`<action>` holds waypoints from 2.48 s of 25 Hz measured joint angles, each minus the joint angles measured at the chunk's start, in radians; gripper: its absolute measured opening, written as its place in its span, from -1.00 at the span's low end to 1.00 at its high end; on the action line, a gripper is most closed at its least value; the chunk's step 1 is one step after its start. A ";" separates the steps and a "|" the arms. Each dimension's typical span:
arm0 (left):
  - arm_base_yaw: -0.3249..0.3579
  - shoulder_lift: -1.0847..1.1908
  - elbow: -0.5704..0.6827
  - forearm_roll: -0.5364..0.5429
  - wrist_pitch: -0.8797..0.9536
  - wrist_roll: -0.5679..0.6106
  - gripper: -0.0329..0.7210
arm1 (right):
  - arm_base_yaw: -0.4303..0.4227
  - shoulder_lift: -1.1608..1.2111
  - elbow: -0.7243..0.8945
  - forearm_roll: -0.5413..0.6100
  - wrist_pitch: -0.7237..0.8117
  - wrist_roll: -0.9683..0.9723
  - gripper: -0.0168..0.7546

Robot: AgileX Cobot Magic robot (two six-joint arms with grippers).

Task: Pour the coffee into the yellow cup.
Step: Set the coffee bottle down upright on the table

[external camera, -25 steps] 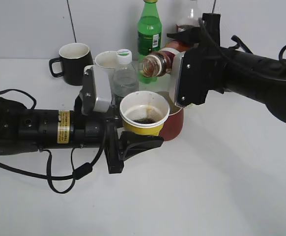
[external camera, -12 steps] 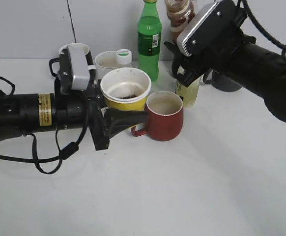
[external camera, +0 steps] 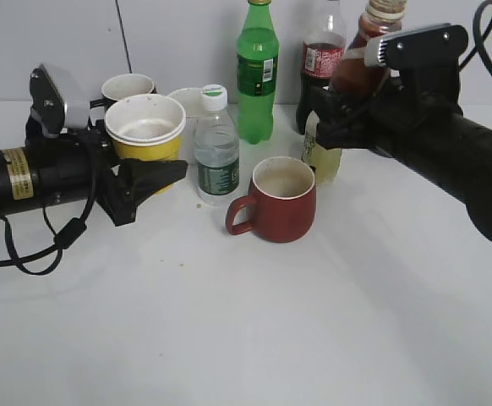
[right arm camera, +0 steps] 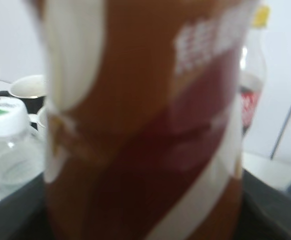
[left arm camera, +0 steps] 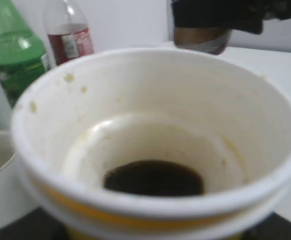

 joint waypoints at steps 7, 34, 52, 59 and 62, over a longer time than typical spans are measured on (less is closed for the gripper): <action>0.017 0.020 0.009 -0.149 0.149 0.000 0.21 | -0.073 0.004 0.107 0.091 -0.014 0.010 0.34; 0.018 0.447 -0.139 -0.443 -0.099 0.192 0.21 | -0.150 0.343 0.114 0.116 -0.280 -0.025 0.34; 0.018 0.427 -0.080 -0.470 -0.076 0.192 0.79 | -0.150 0.406 0.052 0.052 -0.278 -0.027 0.34; 0.018 0.405 -0.031 -0.482 -0.078 0.192 0.79 | -0.150 0.420 0.039 0.047 -0.269 -0.027 0.52; 0.018 0.380 -0.023 -0.494 -0.017 0.194 0.79 | -0.150 0.420 0.037 0.071 -0.271 -0.027 0.68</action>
